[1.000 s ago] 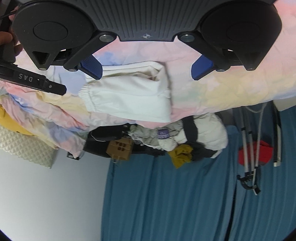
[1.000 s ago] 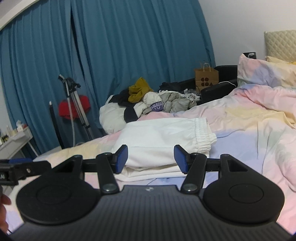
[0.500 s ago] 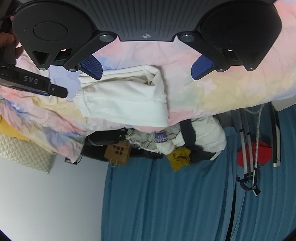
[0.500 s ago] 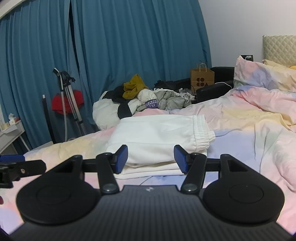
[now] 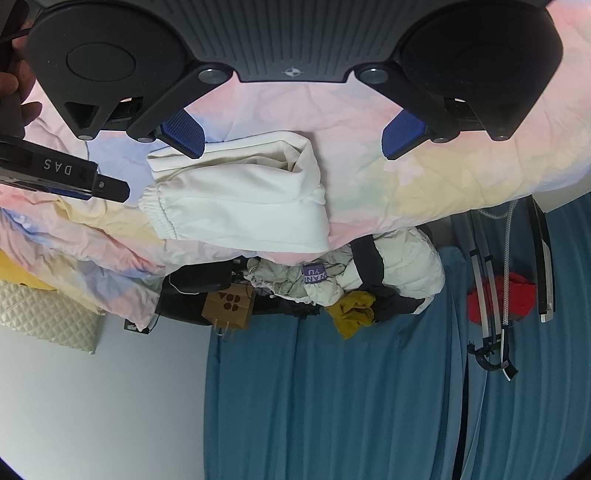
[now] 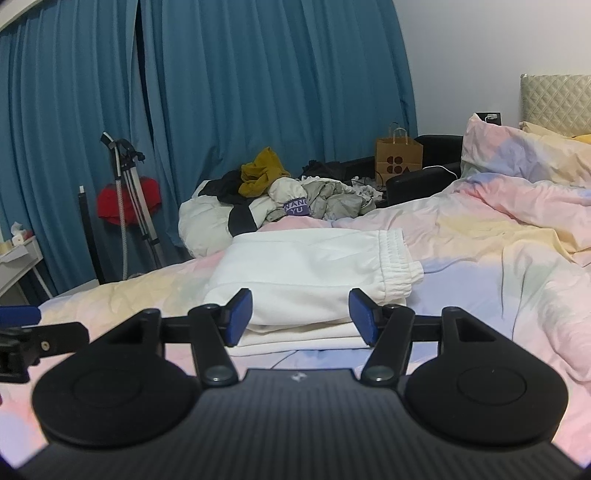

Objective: Fold clothes

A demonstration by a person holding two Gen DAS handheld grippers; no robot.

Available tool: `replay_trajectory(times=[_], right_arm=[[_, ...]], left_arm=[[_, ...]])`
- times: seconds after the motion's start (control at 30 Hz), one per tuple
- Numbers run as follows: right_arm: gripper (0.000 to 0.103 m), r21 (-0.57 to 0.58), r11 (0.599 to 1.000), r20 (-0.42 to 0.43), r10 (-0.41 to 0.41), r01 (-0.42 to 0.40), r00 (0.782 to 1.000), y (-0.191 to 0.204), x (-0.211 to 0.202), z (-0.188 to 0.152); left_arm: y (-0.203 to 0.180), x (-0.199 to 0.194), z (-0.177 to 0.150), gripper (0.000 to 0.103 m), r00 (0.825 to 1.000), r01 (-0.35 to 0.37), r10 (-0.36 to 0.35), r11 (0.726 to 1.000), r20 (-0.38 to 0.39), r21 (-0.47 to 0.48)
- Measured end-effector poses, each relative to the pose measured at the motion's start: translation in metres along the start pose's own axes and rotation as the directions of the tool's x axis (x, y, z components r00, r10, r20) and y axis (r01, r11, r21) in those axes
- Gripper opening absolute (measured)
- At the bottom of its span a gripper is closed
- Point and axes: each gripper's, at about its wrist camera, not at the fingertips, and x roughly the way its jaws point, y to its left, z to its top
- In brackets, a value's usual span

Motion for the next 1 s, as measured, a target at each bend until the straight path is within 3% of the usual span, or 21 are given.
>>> replay_trajectory(times=[0.03, 0.1, 0.5, 1.0], right_arm=[[0.075, -0.002, 1.000, -0.002, 0.001, -0.001, 1.000, 0.000, 0.000, 0.000], [0.081, -0.002, 1.000, -0.005, 0.012, -0.012, 1.000, 0.001, 0.001, -0.001], [0.082, -0.033, 0.999, -0.081, -0.013, 0.010, 0.997, 0.006, 0.013, -0.007], [0.082, -0.019, 0.997, -0.033, -0.076, 0.076, 0.997, -0.002, 0.011, -0.004]], left_arm=[[0.000, 0.000, 0.000, 0.103, 1.000, 0.000, 0.000, 1.000, 0.002, 0.000], [0.000, -0.001, 0.000, 0.103, 1.000, 0.004, -0.004, 1.000, 0.005, 0.000], [-0.005, -0.002, -0.003, 0.103, 1.000, -0.008, 0.008, 1.000, 0.013, 0.021], [-0.001, 0.000, -0.005, 0.103, 0.999, -0.042, 0.042, 0.999, -0.001, -0.018]])
